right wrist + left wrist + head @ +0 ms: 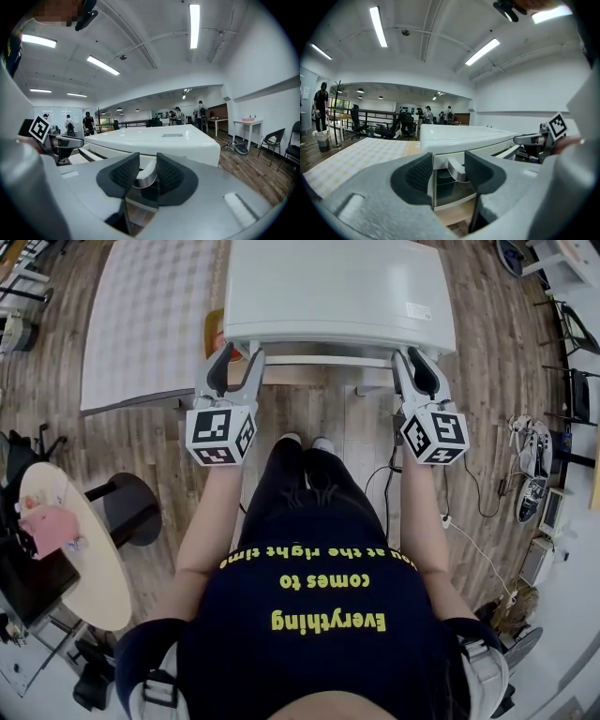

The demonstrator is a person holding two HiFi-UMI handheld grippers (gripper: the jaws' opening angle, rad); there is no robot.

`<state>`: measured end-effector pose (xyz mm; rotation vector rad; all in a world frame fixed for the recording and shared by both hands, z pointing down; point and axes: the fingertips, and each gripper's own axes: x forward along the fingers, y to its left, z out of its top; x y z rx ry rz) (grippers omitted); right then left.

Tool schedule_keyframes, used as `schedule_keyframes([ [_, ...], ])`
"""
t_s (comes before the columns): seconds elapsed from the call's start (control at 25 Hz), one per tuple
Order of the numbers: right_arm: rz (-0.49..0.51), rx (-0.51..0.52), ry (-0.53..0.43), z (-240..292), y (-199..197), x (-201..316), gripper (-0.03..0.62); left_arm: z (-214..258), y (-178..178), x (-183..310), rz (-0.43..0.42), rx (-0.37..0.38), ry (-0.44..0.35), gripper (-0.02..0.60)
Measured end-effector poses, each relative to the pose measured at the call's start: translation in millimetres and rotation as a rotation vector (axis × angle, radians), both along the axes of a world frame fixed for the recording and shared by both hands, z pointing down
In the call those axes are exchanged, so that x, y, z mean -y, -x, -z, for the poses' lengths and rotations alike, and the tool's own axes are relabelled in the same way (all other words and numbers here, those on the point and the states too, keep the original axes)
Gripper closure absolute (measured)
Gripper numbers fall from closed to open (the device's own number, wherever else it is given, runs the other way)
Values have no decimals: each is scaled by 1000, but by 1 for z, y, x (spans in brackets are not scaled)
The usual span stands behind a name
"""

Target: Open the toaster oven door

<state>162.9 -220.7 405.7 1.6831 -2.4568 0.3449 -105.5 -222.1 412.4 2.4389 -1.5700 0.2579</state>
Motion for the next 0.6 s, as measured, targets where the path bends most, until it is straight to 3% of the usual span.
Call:
schedule_keyframes([
  [0.6,39,21,39,-4,-1,-14,464,-4,-4,-13,-8,-7,33,407],
])
